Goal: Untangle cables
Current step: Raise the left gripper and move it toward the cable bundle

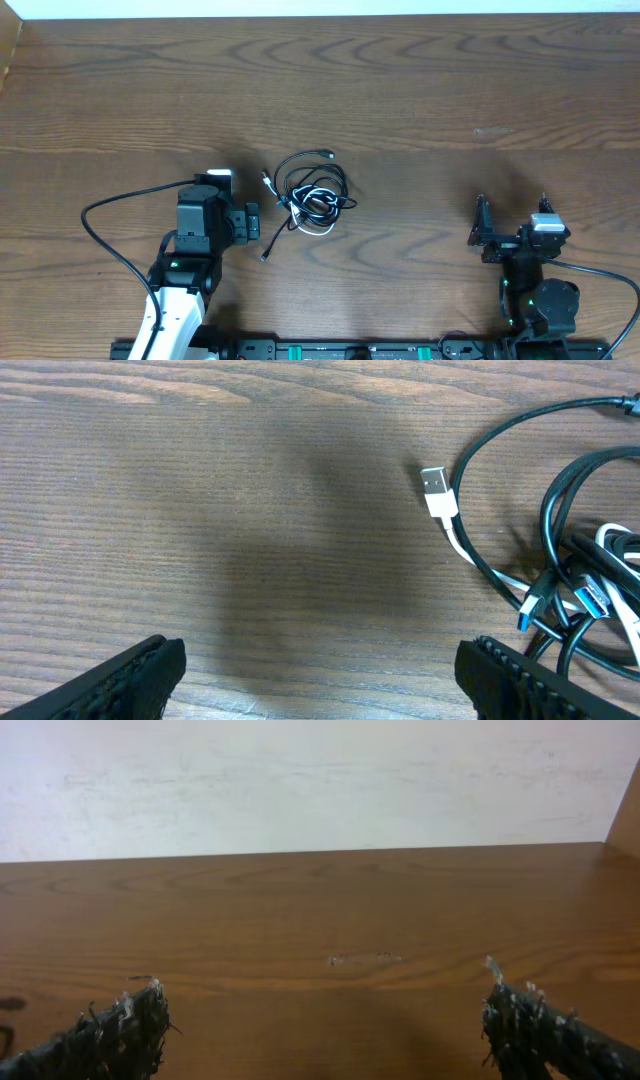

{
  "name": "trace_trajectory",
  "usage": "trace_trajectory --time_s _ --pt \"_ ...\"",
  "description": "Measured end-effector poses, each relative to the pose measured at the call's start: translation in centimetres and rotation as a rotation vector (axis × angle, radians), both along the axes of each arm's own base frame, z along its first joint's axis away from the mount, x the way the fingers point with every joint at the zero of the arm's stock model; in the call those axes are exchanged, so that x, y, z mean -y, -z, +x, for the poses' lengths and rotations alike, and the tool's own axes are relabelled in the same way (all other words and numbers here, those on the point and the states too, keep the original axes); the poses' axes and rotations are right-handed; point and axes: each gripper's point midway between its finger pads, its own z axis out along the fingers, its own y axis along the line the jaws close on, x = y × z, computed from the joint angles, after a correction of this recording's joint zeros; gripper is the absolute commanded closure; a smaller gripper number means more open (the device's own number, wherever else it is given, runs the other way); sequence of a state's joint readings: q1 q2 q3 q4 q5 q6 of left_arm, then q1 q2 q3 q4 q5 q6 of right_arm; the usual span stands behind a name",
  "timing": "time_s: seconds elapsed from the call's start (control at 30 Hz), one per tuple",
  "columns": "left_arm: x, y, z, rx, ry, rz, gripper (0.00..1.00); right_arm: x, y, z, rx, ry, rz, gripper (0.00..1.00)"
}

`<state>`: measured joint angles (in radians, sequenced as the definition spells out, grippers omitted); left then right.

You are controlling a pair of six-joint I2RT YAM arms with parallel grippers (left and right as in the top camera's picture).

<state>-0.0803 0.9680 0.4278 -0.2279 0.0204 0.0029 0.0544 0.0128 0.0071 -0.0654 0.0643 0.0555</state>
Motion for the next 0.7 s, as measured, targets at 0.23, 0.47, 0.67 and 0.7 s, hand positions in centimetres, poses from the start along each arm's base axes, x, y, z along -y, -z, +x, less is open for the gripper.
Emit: trace_trajectory --time_s 0.23,0.47,0.67,0.7 --pt "0.0 0.0 0.0 0.000 0.000 0.000 0.09 0.0 0.0 0.0 0.000 0.000 0.000 0.01" --pt "0.4 -1.4 0.5 0.004 0.015 -0.018 0.09 0.0 0.0 0.0 0.000 0.000 0.000 0.01" --pt "1.2 -2.0 0.0 -0.032 0.046 -0.052 0.09 0.0 0.0 0.0 0.000 0.000 0.000 0.01" --pt "1.3 -2.1 -0.1 -0.041 0.049 -0.056 0.09 0.0 0.0 0.0 0.000 0.000 0.000 0.01"
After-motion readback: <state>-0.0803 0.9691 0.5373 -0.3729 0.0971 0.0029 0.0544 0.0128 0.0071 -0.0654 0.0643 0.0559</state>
